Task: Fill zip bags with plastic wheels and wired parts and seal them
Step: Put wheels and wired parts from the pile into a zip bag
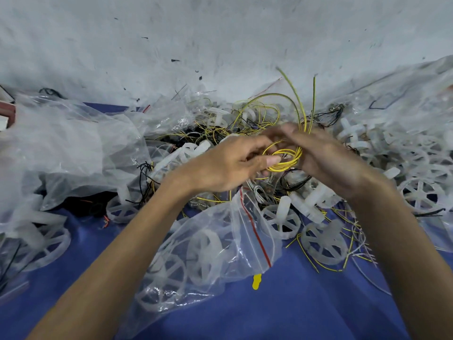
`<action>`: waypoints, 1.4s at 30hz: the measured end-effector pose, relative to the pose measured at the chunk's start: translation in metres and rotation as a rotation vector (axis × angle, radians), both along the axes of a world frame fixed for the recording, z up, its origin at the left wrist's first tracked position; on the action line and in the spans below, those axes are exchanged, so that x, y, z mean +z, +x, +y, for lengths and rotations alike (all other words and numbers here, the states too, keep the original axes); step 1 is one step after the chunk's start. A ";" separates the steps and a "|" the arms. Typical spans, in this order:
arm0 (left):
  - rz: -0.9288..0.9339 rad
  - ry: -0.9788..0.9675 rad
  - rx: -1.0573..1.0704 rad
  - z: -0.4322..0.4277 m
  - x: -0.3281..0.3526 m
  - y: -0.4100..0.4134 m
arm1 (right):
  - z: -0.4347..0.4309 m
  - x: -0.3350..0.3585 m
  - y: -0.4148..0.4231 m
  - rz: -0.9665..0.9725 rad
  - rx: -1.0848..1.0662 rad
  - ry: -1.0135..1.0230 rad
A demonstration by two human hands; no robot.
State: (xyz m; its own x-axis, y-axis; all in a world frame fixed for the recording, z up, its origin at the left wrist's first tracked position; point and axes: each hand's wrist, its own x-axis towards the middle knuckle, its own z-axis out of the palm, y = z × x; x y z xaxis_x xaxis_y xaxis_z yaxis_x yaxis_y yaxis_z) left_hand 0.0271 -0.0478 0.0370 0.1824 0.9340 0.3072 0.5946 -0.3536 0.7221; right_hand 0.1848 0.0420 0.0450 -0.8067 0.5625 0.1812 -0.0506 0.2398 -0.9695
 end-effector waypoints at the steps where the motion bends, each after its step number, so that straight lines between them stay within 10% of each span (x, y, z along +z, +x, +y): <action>1: 0.010 0.033 0.002 -0.001 0.001 0.001 | 0.001 -0.001 0.001 -0.067 -0.007 0.062; 13: -0.076 0.025 -0.053 -0.004 0.006 0.005 | -0.002 -0.004 0.006 -0.312 0.140 0.117; 21: 0.163 -0.048 0.101 -0.008 0.008 -0.009 | 0.007 -0.001 0.010 -0.269 -0.102 0.325; 28: 0.433 -0.393 -0.184 -0.015 0.009 -0.023 | 0.010 0.001 0.017 -0.394 0.001 0.347; 35: 0.313 -0.320 -0.251 -0.015 0.013 -0.018 | -0.014 -0.005 0.005 -0.614 0.422 0.238; 42: 0.241 -0.118 -0.172 -0.019 0.022 -0.014 | -0.044 -0.042 -0.022 -0.388 0.148 0.219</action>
